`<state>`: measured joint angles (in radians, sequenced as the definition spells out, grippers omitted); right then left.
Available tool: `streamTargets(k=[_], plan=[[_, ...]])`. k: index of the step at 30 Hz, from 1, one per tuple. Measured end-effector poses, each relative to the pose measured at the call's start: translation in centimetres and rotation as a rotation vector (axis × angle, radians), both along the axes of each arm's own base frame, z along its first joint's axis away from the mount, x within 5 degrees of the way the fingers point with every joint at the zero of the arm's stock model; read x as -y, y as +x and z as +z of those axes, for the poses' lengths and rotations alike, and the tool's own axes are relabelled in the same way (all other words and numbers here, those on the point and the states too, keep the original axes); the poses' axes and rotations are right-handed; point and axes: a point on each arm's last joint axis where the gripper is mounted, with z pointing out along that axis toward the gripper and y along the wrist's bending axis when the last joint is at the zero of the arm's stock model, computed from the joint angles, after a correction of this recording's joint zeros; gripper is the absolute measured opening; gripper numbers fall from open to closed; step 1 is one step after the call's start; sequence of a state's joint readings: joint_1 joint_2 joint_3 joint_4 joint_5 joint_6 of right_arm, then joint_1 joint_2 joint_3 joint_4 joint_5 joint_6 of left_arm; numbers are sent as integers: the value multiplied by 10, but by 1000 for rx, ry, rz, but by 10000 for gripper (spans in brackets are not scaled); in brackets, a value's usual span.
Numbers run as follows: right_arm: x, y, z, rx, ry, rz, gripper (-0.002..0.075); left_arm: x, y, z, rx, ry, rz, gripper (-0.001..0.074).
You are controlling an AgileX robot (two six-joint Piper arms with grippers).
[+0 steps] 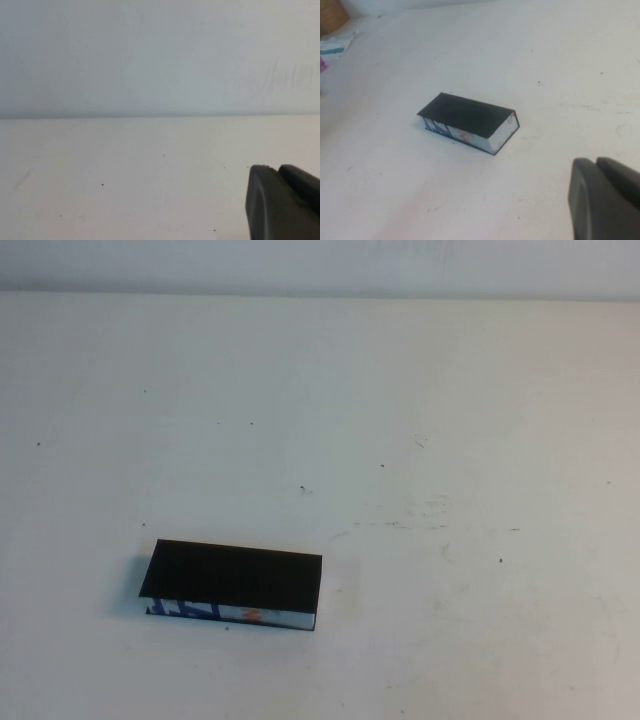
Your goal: Return glasses to glasses case
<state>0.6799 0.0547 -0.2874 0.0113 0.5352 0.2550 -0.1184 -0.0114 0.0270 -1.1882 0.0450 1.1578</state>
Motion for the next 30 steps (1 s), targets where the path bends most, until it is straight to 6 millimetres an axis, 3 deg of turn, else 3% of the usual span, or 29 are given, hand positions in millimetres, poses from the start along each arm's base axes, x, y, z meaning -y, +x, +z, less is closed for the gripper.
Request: streamTargets(k=[5,10,22,30], plan=[[-1,2,-10,-21,-26,-4,-11,0,0,0,0,0,0,-4],[3,11,-23,90,-149,-66,-11,0,0,0,0,0,0,-4],[28,27,-40,286,-198,-655,-11,0,0,0,2,-1,4,-4],[30,28,-54,308,-198,-714,-11,-1,0,0,5,-2,13,-4]])
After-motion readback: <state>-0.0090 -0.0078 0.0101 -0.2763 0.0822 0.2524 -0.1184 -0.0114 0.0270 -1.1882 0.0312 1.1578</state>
